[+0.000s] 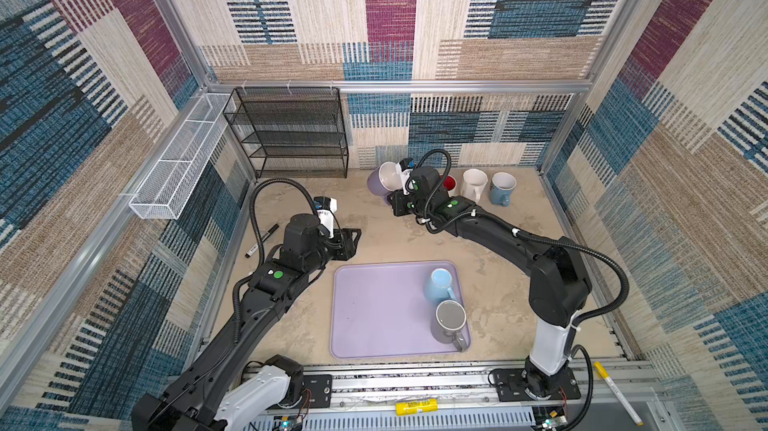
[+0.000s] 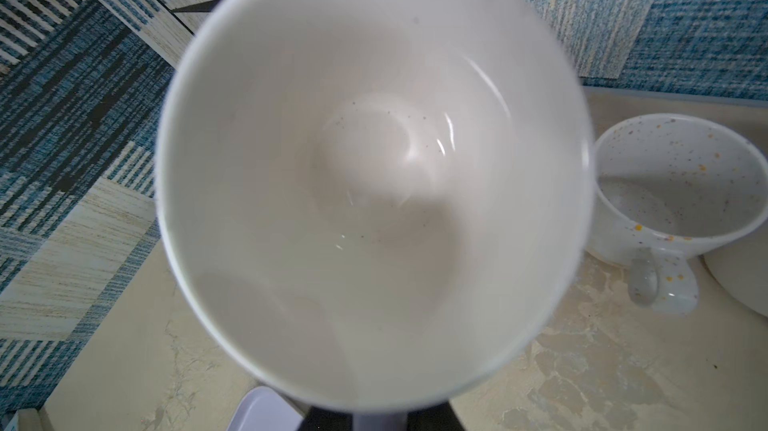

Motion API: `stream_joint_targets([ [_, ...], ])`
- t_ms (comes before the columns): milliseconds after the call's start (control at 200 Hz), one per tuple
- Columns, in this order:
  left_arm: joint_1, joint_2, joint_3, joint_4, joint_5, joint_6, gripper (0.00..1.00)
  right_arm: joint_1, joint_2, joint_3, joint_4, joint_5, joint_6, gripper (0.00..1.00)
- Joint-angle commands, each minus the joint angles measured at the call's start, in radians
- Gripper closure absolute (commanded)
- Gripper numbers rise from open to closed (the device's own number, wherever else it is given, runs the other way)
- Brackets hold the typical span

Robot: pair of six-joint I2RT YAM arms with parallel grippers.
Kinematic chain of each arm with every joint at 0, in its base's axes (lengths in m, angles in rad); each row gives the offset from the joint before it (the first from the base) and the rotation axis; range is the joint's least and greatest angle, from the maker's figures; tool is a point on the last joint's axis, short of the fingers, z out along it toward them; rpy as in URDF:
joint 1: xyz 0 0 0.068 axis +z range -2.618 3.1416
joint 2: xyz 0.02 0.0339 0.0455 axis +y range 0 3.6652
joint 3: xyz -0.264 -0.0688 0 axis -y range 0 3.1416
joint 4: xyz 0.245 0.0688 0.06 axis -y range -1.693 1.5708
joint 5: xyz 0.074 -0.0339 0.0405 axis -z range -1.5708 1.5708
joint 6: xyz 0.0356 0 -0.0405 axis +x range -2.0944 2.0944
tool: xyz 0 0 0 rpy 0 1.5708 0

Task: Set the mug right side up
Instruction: 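Lower the lavender mug upright beside the cream speckled mug with the right gripper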

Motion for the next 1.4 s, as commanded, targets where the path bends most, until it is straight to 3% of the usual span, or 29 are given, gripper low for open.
stream_joint_targets([
  [0, 0.001, -0.01, 0.007, -0.02, -0.014, 0.033, 0.42, -0.005, 0.033, 0.052, 0.015, 0.033, -0.004, 1.0],
  [586, 0.001, -0.034, -0.002, -0.038, -0.025, 0.033, 0.42, -0.032, 0.255, 0.294, -0.168, 0.157, 0.018, 1.0],
  [1393, 0.0, -0.035, -0.008, -0.061, -0.033, 0.043, 0.42, -0.061, 0.548, 0.666, -0.35, 0.203, 0.073, 1.0],
])
